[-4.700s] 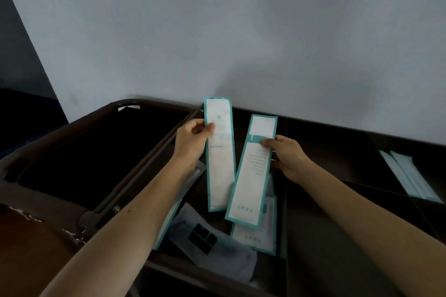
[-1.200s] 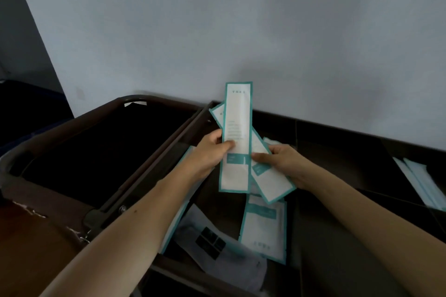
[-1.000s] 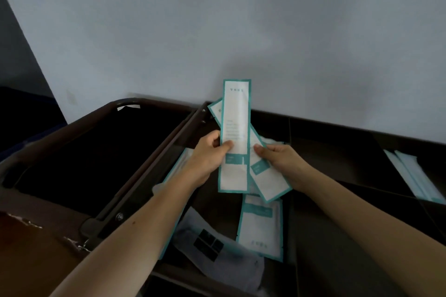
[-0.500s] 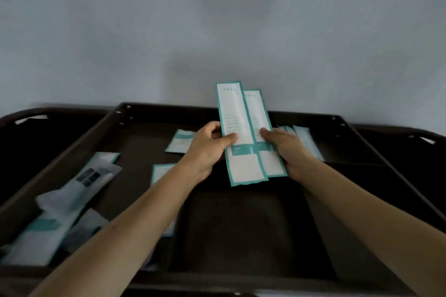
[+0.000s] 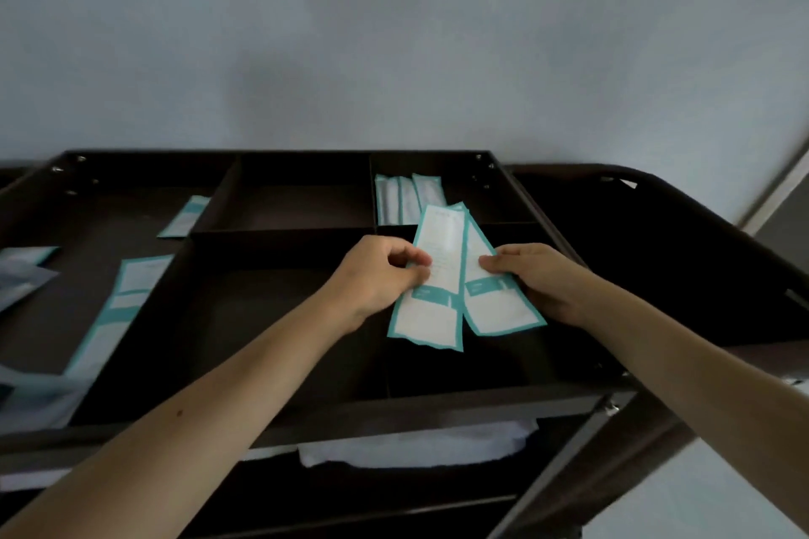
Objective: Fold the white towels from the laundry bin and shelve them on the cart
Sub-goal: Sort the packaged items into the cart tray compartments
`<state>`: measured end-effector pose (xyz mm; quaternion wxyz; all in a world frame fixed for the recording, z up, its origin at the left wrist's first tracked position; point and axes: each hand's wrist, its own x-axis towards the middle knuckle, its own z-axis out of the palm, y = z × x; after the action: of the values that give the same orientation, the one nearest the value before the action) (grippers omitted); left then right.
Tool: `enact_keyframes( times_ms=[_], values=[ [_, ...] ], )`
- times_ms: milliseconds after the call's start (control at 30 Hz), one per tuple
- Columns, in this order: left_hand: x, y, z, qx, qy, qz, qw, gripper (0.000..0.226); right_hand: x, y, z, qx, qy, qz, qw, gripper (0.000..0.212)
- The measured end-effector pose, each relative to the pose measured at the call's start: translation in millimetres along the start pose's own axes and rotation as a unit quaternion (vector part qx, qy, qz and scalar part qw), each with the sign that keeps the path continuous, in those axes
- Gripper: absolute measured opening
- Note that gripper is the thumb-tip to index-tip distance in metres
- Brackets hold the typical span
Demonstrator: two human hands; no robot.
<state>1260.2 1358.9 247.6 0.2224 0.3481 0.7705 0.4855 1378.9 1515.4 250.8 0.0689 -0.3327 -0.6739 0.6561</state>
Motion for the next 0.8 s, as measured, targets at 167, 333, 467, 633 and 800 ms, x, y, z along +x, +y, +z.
enact_keyframes(
  times_ms=[167, 333, 467, 633, 800],
  values=[
    [-10.7, 1.8, 17.7, 0.012, 0.026, 0.0, 1.0, 0.008, -7.6, 9.0, -14.1, -0.03, -0.045, 0.013, 0.998, 0.011],
    [-18.8, -3.3, 18.8, 0.014, 0.063, -0.018, 0.998, 0.008, -6.4, 17.8, -19.9, -0.049, -0.051, 0.02, 0.997, 0.008],
    [-23.3, -5.7, 18.7, 0.054, 0.085, -0.012, 0.995, 0.014, -10.4, 19.4, -24.1, -0.054, -0.032, 0.026, 0.998, 0.017],
    [-26.2, -4.1, 22.8, 0.102, 0.096, 0.003, 0.99, 0.02, -14.6, 23.4, -26.1, -0.074, -0.067, 0.049, 0.994, 0.022],
    [-28.0, -1.6, 25.3, 0.128, 0.082, 0.004, 0.988, 0.02, -10.5, 26.2, -23.5, -0.072, -0.108, 0.056, 0.99, 0.015]
  ],
)
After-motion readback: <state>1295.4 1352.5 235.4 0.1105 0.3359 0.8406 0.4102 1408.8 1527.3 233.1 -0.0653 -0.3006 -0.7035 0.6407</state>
